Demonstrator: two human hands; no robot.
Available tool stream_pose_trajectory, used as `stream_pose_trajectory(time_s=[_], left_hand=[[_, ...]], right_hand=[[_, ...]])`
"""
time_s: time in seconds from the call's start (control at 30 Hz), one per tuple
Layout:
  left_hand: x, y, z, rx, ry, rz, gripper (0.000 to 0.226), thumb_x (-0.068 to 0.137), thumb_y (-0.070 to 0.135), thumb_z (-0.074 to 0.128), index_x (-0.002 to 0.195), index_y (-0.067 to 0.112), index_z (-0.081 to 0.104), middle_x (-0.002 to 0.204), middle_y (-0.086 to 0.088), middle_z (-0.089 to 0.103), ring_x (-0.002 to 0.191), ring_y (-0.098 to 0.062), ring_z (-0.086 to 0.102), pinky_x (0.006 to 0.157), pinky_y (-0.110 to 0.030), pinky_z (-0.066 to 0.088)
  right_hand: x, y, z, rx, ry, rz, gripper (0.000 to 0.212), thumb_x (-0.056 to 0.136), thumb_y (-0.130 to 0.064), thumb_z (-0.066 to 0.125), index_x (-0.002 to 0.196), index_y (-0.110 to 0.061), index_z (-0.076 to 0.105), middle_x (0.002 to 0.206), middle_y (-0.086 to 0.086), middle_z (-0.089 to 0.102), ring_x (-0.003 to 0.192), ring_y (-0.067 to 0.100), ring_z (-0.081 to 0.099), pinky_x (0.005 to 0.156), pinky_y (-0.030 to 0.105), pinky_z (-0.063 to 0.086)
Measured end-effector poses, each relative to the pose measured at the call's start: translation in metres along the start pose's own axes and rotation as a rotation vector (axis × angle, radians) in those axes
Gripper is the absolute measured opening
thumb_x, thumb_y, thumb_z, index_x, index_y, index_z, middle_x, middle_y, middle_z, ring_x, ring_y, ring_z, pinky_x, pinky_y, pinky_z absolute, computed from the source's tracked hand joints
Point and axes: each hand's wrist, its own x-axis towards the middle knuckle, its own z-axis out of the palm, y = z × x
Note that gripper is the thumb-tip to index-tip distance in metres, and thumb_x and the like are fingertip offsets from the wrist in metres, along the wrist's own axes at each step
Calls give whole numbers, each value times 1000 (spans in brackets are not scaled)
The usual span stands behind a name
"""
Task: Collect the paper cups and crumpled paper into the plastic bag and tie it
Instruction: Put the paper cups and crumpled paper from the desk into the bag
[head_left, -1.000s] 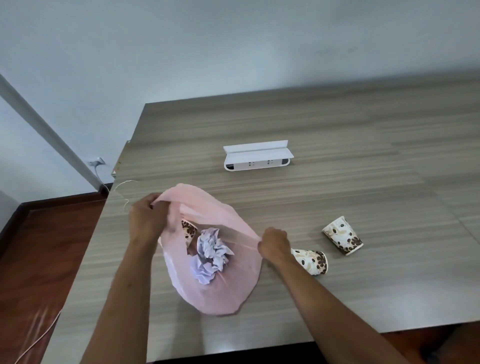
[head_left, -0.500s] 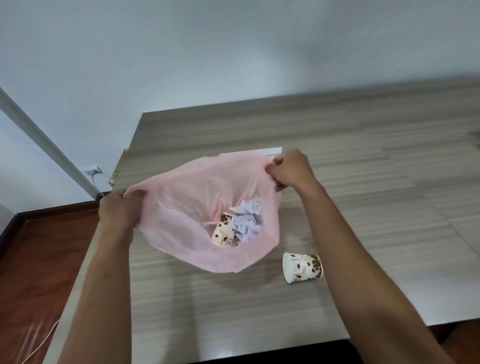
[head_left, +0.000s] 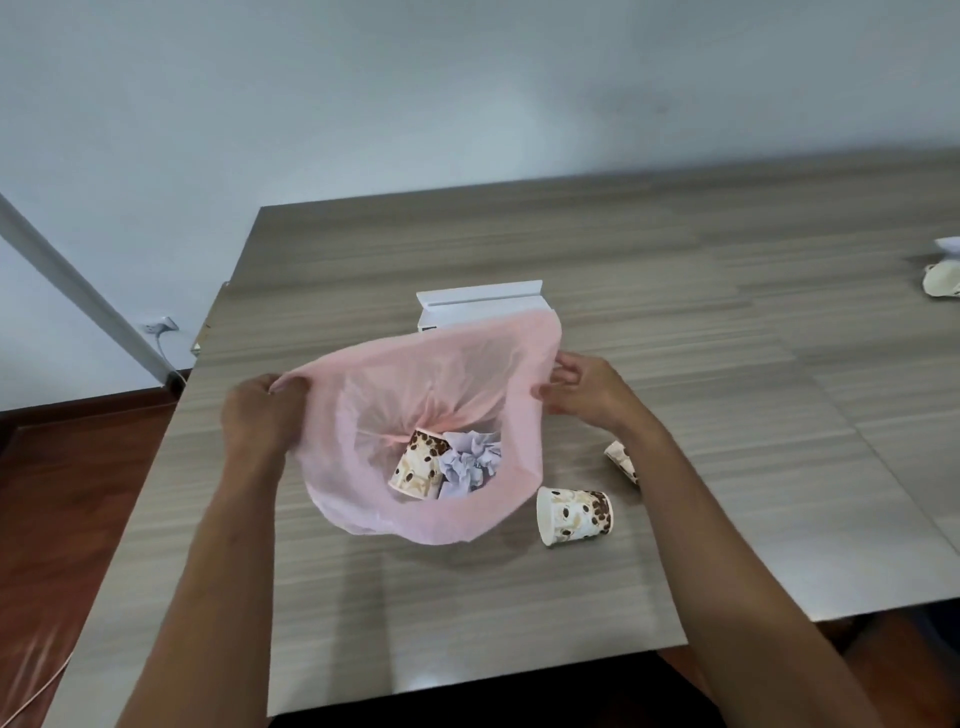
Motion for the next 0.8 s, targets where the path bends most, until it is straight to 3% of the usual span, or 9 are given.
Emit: stream_pose_trajectory(time_s=[0.1,0.2,0.3,0.37,0.43,0.5,0.6,0.67,0.8], left_hand=[[-2,6,7,-12,15,25,22,86,24,59,90,9,74,80,-13,68,75,-27,60,71,-35,48],[-5,14,13,-34,13,28,16,86,20,59,85,10,71,70,-7,60,72,-23,54,67,-30,41],[-6,16,17,-40,0,41,18,84,20,57,80,8,70,63,-5,56,68,-23,51,66,-30,41],[-6,17,17,-37,-11,41,20,81,22,54,75,8,68,59,-3,53,65,-24,48,65,-30,41],[-6,19,18,-43,-15,42,22,79,23,53,76,8,69,58,0,53,64,-23,48,65,-30,41],[-8,22,19,-55,-17,50,23,81,21,54,85,9,73,65,-2,58,67,-22,52,66,-30,43],[-9,28,21,-83,-16,58,24,83,18,56,94,12,76,77,-6,68,72,-22,59,68,-30,47],[-10,32,23,-100,-15,61,23,83,17,57,95,12,76,79,-5,69,70,-20,59,66,-28,45],[-11,38,26,-98,-16,56,23,83,17,57,96,13,76,86,-8,72,75,-22,62,68,-27,46]], right_hand=[[-18,30,-16,45,4,30,37,85,-1,67,116,-20,69,106,-1,75,97,10,70,88,29,55],[-33,60,-16,-10,99,77,31,83,7,56,90,-17,74,81,-10,74,74,0,67,77,25,53],[-47,89,-8,-471,-110,115,30,76,-5,67,103,-18,69,99,-8,71,90,7,67,79,23,52],[-55,108,-2,-782,-306,161,58,66,-13,78,121,-15,61,117,0,64,108,19,61,87,25,48],[-59,129,0,-809,-276,220,78,54,-13,81,128,-14,57,123,3,62,112,22,61,88,26,50],[-61,140,-1,-754,-200,265,77,48,-13,82,123,-15,62,114,4,68,104,22,65,84,29,54],[-67,107,-16,-695,-161,411,53,49,-21,90,97,-13,69,91,3,72,80,18,67,69,28,55],[-75,68,-36,-652,-252,583,46,51,-29,93,86,-10,70,78,5,74,66,21,68,66,31,59],[-103,-21,-81,-648,-337,706,51,54,-32,93,92,-4,72,80,17,76,72,28,75,77,40,62]])
